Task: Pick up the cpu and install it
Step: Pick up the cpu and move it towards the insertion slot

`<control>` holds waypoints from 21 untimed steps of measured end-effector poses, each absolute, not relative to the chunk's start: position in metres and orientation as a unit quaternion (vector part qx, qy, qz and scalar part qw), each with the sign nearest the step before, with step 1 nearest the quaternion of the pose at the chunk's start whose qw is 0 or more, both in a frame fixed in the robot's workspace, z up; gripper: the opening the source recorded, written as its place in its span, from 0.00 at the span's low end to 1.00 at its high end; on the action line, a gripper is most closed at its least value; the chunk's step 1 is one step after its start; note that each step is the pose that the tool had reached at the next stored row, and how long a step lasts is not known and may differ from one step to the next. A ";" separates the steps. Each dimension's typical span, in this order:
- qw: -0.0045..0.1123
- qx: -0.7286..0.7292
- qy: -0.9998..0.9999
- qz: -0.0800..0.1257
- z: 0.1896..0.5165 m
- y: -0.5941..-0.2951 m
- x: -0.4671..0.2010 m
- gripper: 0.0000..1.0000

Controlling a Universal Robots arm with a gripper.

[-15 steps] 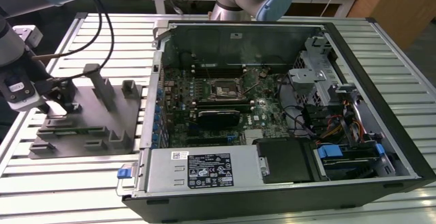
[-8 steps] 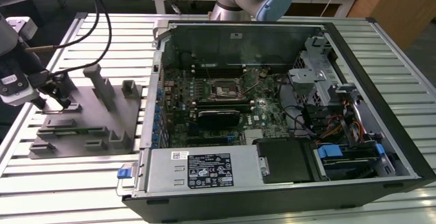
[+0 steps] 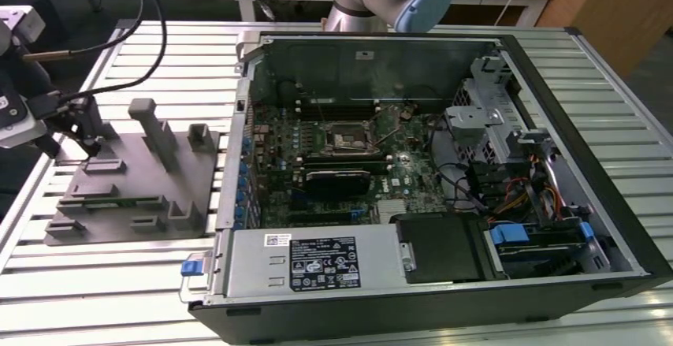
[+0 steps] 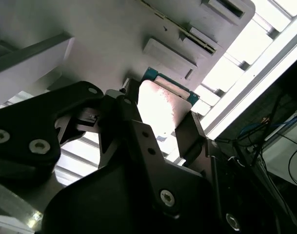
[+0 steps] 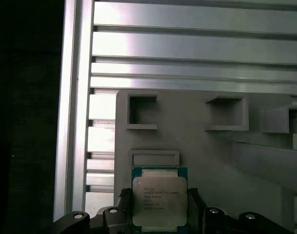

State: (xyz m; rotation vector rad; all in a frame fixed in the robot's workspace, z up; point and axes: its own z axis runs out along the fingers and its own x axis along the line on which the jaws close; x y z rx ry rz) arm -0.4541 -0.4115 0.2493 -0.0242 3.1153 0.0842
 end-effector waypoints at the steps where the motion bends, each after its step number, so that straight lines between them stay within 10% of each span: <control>1: 0.013 -0.008 1.000 0.027 0.253 -0.412 -0.454 0.54; 21: 0.017 -0.008 0.999 0.028 0.315 -0.411 -0.454 0.54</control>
